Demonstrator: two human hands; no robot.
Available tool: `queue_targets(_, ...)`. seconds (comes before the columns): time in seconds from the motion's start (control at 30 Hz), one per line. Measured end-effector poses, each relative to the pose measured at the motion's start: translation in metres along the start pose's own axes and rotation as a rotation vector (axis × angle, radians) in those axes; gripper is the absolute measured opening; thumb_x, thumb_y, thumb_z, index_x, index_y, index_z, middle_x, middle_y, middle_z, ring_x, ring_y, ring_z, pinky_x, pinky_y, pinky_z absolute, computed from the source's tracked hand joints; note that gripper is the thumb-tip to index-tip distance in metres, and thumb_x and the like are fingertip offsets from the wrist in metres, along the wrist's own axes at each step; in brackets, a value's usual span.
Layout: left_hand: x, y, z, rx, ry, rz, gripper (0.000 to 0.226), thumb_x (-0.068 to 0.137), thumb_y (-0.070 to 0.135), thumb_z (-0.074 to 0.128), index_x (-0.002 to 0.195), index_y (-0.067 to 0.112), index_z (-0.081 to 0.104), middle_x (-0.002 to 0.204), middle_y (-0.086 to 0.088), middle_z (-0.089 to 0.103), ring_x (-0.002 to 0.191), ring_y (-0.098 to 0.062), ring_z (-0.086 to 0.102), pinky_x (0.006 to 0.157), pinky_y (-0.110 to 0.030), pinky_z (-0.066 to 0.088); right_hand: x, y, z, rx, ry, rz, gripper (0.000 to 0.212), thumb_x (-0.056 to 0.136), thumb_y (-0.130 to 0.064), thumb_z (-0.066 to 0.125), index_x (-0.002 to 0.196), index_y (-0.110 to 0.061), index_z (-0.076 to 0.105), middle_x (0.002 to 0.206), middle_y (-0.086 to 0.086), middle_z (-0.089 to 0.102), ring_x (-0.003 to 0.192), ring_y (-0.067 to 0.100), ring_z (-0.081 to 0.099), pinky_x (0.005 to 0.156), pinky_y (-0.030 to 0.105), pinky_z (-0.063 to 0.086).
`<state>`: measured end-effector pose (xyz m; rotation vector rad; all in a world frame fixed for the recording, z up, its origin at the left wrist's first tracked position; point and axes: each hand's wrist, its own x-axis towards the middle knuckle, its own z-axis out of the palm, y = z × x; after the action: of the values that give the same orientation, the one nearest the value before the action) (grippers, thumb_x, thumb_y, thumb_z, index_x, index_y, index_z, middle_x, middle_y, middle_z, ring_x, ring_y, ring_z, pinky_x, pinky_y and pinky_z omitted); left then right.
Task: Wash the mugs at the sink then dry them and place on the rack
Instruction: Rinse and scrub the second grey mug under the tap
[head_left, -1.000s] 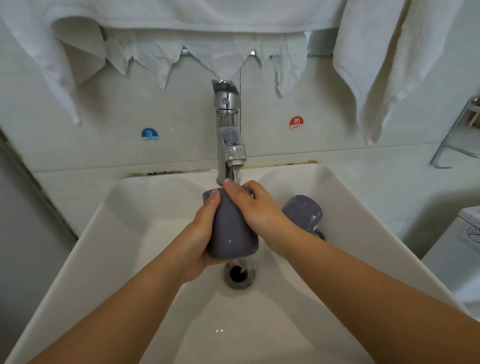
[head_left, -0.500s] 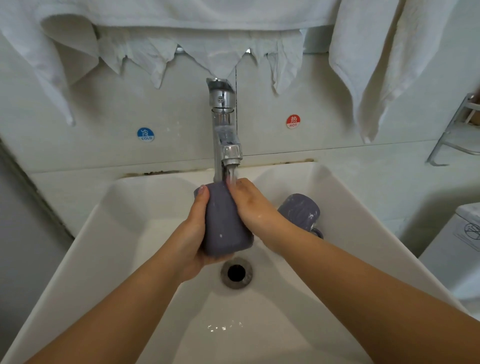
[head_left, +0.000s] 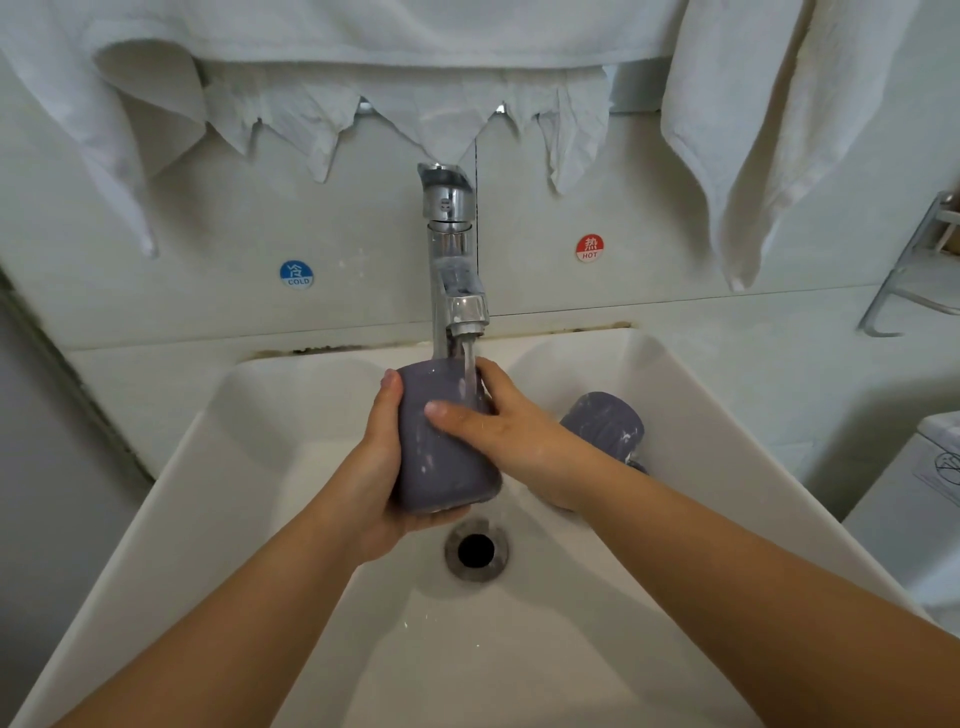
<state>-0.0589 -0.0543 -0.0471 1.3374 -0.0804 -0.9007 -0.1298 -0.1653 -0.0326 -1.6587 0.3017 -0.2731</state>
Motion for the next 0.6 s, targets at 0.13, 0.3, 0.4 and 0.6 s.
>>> queue_targets(0.13, -0.0009, -0.0029, 0.0049, 0.035, 0.008, 0.006, 0.060, 0.082, 0.076, 0.040, 0.108, 0.027, 0.064, 0.095, -0.006, 0.076, 0.091, -0.029, 0.072, 0.076, -0.047, 0.059, 0.0022, -0.0017, 0.0043, -0.053, 0.127, -0.004, 0.044, 0.085, -0.046, 0.065, 0.119, -0.023, 0.047, 0.104, -0.005, 0.063, 0.092, 0.010, 0.063, 0.079, 0.025, 0.053)
queue_targets(0.3, -0.0011, -0.0002, 0.0018, 0.030, 0.023, 0.006, 0.063, 0.082, 0.076, 0.040, 0.108, 0.025, 0.065, 0.095, -0.009, 0.076, 0.091, -0.031, 0.072, 0.075, -0.048, 0.059, 0.0016, -0.0042, 0.0024, -0.040, 0.057, 0.023, 0.039, 0.093, -0.046, 0.053, 0.123, -0.024, 0.044, 0.107, -0.004, 0.061, 0.094, 0.010, 0.062, 0.075, 0.023, 0.052)
queue_targets(0.4, -0.0023, -0.0013, 0.0029, 0.034, 0.017, 0.012, 0.062, 0.081, 0.076, 0.041, 0.110, 0.027, 0.064, 0.096, -0.009, 0.075, 0.092, -0.031, 0.072, 0.078, -0.051, 0.058, -0.0007, -0.0003, 0.0012, -0.043, 0.045, 0.008, 0.049, 0.083, -0.039, 0.070, 0.122, -0.025, 0.045, 0.110, -0.004, 0.062, 0.096, 0.011, 0.063, 0.079, 0.025, 0.054)
queue_targets(0.6, -0.0033, -0.0008, 0.0004, 0.049, -0.002, 0.004, 0.065, 0.083, 0.076, 0.038, 0.107, 0.022, 0.066, 0.093, -0.009, 0.076, 0.087, -0.030, 0.073, 0.073, -0.048, 0.059, 0.0052, -0.0030, 0.0011, -0.137, 0.146, -0.012, 0.032, 0.094, -0.050, 0.047, 0.098, -0.019, 0.051, 0.092, -0.003, 0.060, 0.086, 0.013, 0.060, 0.076, 0.029, 0.048)
